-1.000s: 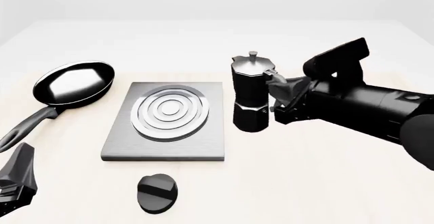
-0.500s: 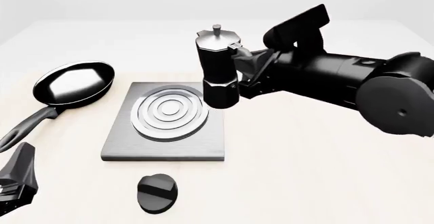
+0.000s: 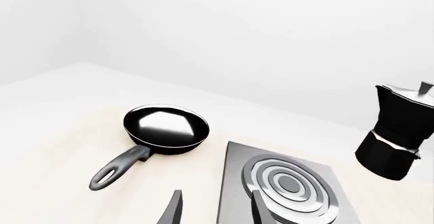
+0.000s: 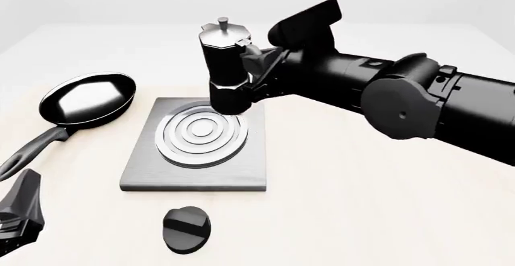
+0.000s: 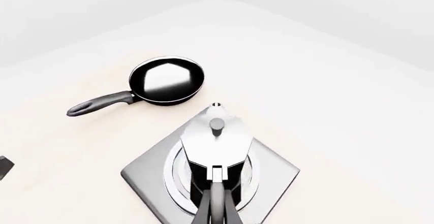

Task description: Turn on the stove and put the moka pot on it.

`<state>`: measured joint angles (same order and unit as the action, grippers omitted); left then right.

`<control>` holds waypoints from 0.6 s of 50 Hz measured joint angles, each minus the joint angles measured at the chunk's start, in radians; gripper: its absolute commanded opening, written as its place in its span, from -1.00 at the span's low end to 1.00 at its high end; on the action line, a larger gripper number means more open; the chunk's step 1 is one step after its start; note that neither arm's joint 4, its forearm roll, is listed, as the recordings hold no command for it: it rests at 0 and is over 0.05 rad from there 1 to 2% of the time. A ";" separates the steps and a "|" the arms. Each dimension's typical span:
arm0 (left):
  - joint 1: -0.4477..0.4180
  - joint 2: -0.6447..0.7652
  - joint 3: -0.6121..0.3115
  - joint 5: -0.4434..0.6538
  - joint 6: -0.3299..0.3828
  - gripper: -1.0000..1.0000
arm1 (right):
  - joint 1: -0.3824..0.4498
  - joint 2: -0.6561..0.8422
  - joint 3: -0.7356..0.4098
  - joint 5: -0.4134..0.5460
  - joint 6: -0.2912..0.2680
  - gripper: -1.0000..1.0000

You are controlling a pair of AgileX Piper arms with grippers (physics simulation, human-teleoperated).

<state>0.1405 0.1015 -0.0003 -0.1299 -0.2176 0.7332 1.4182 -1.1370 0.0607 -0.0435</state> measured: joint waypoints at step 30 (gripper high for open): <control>-0.002 0.050 0.000 -0.040 -0.018 1.00 | -0.005 0.219 -0.133 -0.114 0.033 -1.00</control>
<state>0.1387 0.1511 -0.0002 -0.1699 -0.2354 0.7282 1.6374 -1.2697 -0.0534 -0.0109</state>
